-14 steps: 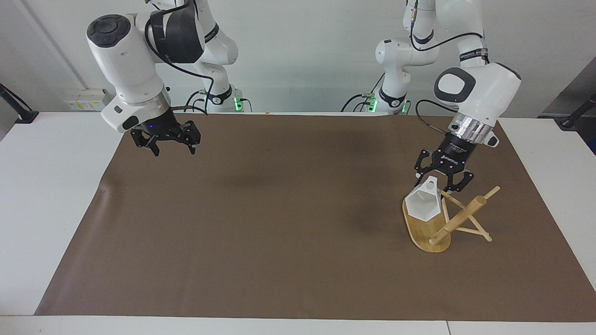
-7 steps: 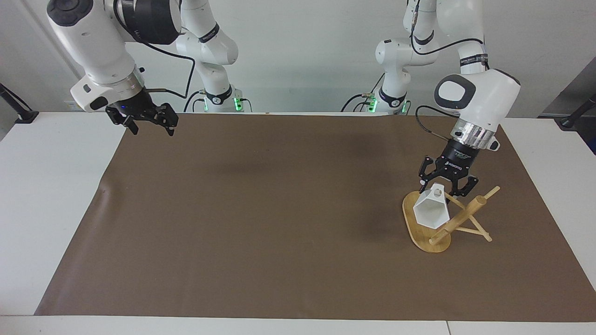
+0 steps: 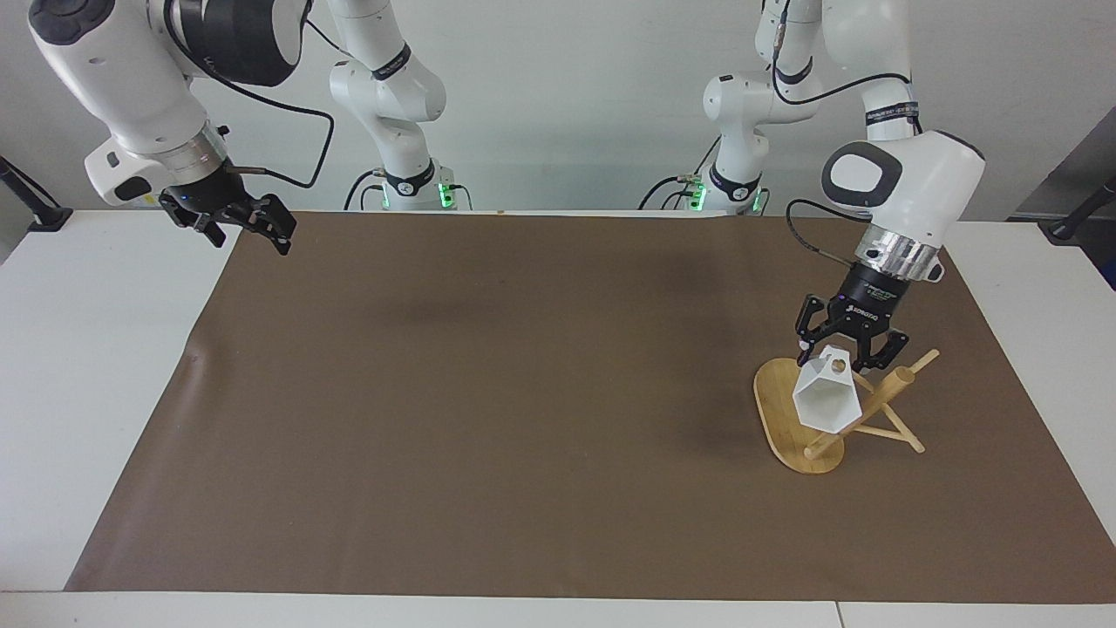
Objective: Hang cup on rack
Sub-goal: 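Hang the cup on a rack peg with the left gripper while the right gripper retreats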
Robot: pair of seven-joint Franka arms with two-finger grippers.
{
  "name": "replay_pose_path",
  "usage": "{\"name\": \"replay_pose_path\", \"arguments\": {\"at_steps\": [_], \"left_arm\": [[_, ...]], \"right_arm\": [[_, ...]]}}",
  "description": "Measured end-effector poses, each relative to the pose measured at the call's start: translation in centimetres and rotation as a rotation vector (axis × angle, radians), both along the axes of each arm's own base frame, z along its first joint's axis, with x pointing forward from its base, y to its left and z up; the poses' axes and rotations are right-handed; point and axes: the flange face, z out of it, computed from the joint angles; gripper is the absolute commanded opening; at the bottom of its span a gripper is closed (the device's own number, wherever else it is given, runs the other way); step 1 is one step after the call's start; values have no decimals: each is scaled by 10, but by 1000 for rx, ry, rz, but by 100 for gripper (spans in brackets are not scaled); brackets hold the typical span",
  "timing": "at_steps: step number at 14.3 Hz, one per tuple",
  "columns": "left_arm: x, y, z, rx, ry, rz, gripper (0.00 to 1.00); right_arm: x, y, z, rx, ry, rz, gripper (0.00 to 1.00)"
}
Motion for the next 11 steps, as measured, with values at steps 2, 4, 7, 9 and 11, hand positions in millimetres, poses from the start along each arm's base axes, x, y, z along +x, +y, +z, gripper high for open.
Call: {"name": "replay_pose_path", "arguments": {"at_steps": [2, 4, 7, 9, 11], "left_arm": [[0, 0, -1, -15, 12, 26, 0], [0, 0, -1, -34, 25, 57, 0], [1, 1, -2, -74, 53, 123, 0], [1, 1, -2, -95, 64, 163, 0], [1, 2, -2, -117, 78, 204, 0]], "right_arm": [[1, -1, 3, -3, -23, 0, 100], [3, 1, 6, -5, -47, 4, 100], [4, 6, 8, -6, -54, 12, 100], [3, 15, 11, -6, -60, 27, 100], [2, 33, 16, -4, -68, 58, 100]]}}
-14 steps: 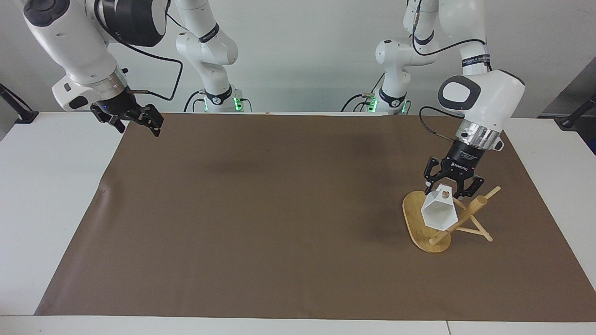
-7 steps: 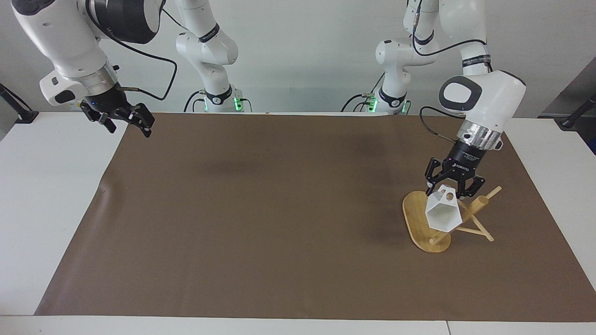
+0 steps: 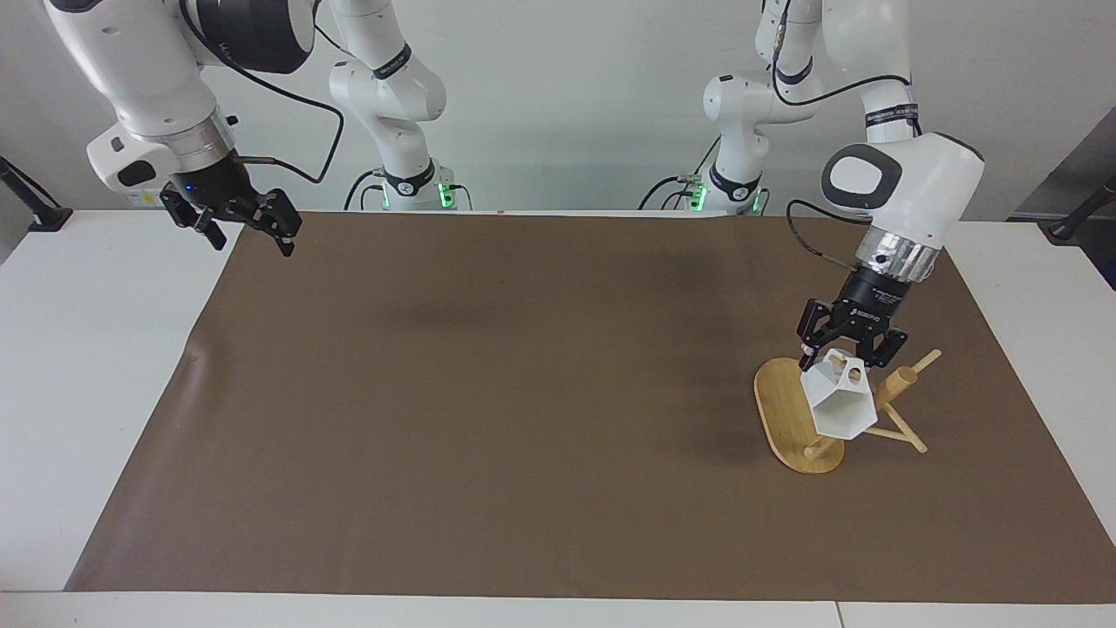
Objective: Hang cup on rack
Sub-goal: 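Hang the cup on a rack peg with the left gripper while the right gripper retreats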
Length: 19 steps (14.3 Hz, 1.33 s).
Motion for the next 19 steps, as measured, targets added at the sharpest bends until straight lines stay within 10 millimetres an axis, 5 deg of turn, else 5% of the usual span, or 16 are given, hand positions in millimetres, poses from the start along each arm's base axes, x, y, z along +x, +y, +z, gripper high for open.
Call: {"name": "replay_pose_path", "arguments": {"at_steps": [1, 3, 7, 14, 19], "left_arm": [[0, 0, 0, -9, 6, 15, 2], [0, -2, 0, -13, 8, 20, 99], [0, -4, 0, -13, 5, 17, 100], [1, -5, 4, 15, 31, -31, 100], [2, -16, 39, 203, 96, -236, 100]], "right_arm": [[-1, 11, 2, 8, -4, 18, 100], [-3, 30, 7, 46, -13, 43, 100], [-5, 43, 11, 68, -20, 63, 100], [-1, -4, 11, 61, -60, -20, 100], [-1, -11, 10, 60, -60, -31, 100]]}}
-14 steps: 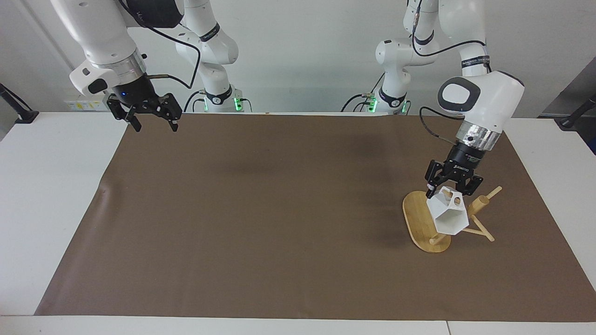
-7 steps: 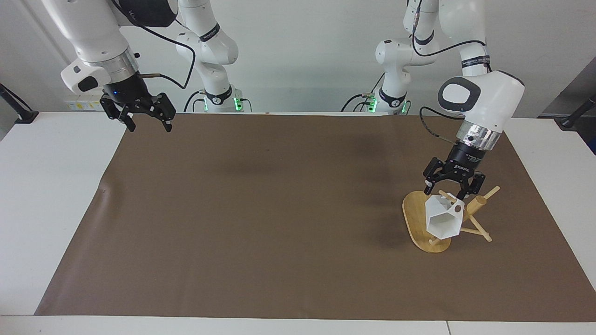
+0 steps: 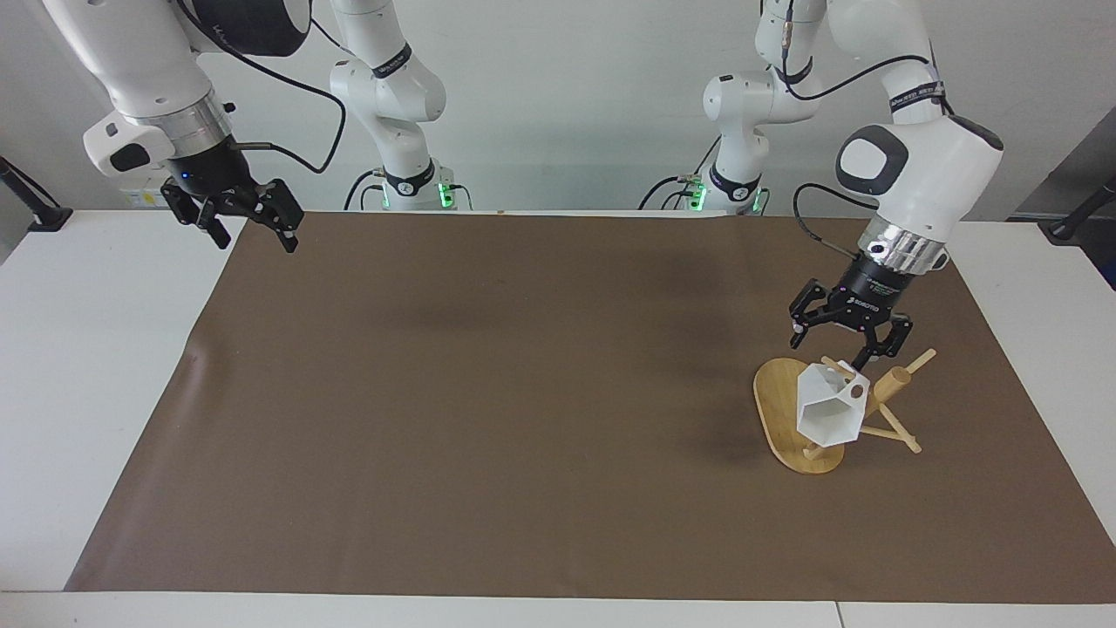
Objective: Hang cup on rack
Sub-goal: 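Hang the cup on a rack peg with the left gripper while the right gripper retreats, then open the left gripper and pull it back from the cup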
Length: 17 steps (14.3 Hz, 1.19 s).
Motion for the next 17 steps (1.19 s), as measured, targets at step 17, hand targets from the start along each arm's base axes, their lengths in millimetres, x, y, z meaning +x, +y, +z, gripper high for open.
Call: {"name": "replay_pose_path", "arguments": {"at_steps": [17], "left_arm": [[-43, 32, 88, 543, -244, -1583, 100]], "right_arm": [[0, -13, 0, -35, -1, 0, 100]]}}
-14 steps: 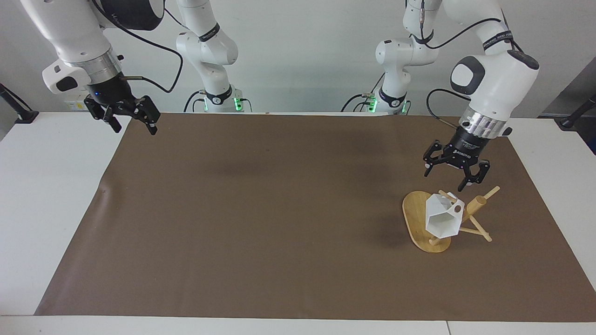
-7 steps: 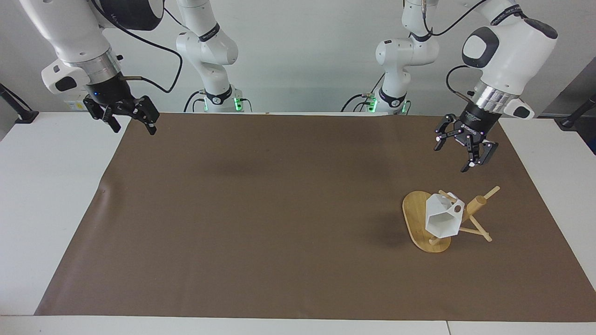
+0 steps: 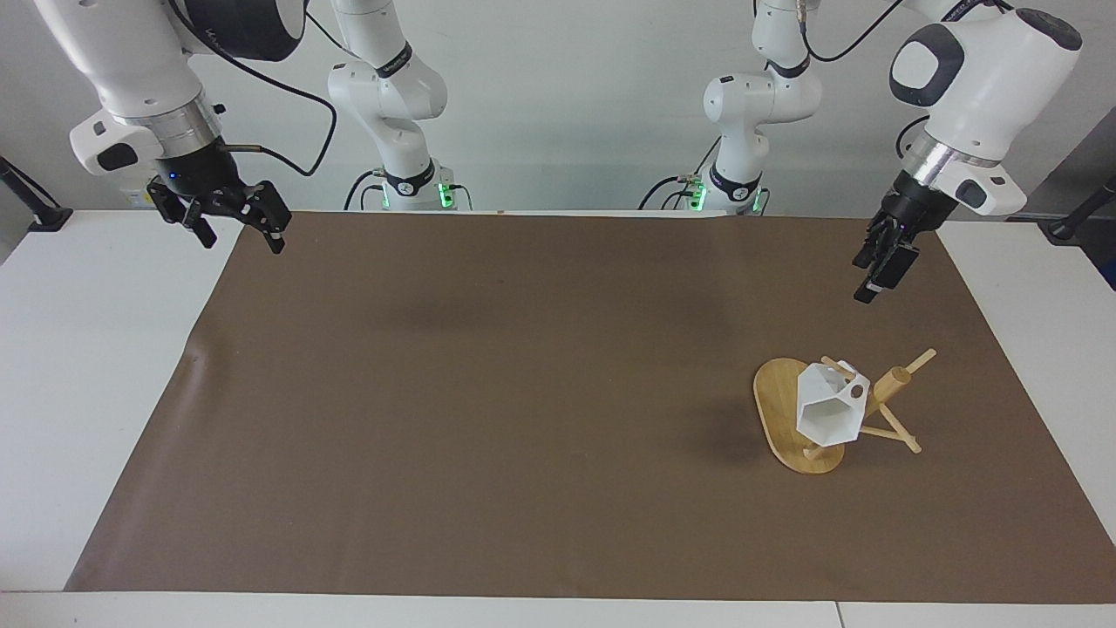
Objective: Hang cup on rack
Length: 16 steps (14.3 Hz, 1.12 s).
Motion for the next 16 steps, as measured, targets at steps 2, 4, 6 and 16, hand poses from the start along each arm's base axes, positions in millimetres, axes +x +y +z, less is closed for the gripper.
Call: {"name": "replay_pose_path", "arguments": {"at_steps": [2, 4, 6, 16], "left_arm": [[0, 4, 0, 104, -17, -142, 100], [0, 6, 0, 181, -27, -303, 100], [-2, 5, 0, 218, -26, -478, 100], [-28, -5, 62, 236, 86, -920, 100]], "right_arm": [[0, 0, 0, 0, 0, 0, 100], [0, -2, 0, 0, 0, -2, 100], [0, -2, 0, 0, 0, -3, 100], [0, -2, 0, 0, 1, -3, 100]]}}
